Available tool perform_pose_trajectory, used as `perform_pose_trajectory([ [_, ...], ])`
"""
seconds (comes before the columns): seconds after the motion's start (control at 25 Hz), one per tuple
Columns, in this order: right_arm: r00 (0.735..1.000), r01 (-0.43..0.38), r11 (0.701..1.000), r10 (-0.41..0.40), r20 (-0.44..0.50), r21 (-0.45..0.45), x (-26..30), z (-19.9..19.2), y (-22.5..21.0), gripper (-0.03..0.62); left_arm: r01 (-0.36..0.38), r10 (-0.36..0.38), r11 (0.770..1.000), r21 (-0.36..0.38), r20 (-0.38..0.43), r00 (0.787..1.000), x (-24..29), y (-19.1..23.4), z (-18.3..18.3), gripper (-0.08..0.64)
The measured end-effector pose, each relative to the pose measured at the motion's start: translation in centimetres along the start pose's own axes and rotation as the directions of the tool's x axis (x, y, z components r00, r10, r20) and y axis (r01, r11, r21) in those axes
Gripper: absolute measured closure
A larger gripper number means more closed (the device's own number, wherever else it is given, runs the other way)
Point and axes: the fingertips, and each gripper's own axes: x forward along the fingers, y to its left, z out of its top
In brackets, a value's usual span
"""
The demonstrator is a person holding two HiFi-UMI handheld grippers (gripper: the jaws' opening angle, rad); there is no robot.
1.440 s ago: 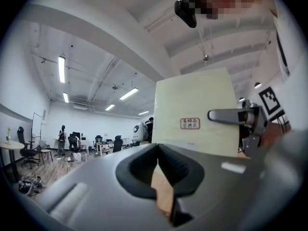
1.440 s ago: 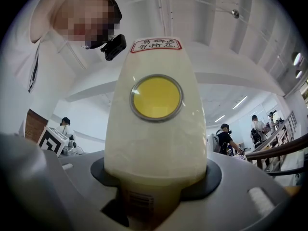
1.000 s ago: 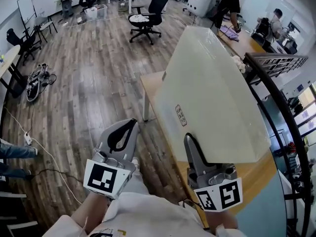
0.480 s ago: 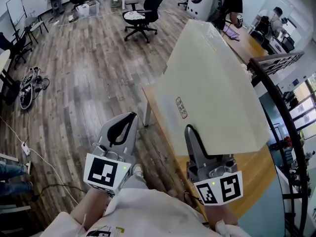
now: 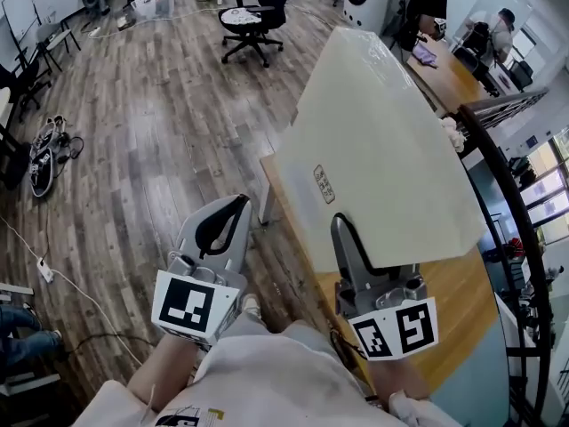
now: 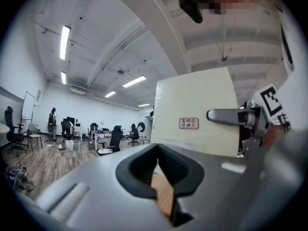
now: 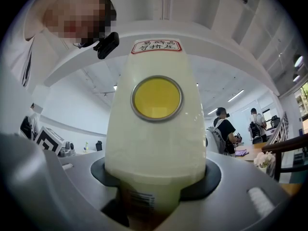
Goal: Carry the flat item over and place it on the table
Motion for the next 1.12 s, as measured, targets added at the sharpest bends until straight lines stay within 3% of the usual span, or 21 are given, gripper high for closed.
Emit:
perform_pose_trajectory([
  [0.32, 0.999, -0.004, 0.999, 0.006, -0.039, 0.043, 2.2, -1.6, -4.1, 0.281, 0.0, 0.0, 1.0, -0.024, -0.004, 1.0, 3.9, -0.7, -1.2, 0.558],
  [0.64, 0.996, 0.0, 0.987, 0.015, -0.091, 0.161, 4.7, -5.3, -7.1, 0.281, -0.029, 0.028, 0.999, -0.035, -0.028, 0.999, 7.3, -0.5, -3.1, 0.558],
  [0.92, 0.991, 0.026, 0.938, 0.021, -0.132, 0.345, 8.8, -9.5, -9.5, 0.281, -0.032, 0.026, 0.998, -0.061, -0.094, 0.995, 10.7, 0.7, -5.0, 0.558],
  [1.12, 0.984, 0.076, 0.9, 0.001, -0.176, 0.43, 11.4, -14.9, -12.2, 0.281, -0.043, 0.034, 0.997, -0.07, -0.126, 0.991, 13.7, 2.0, -8.4, 0.557],
])
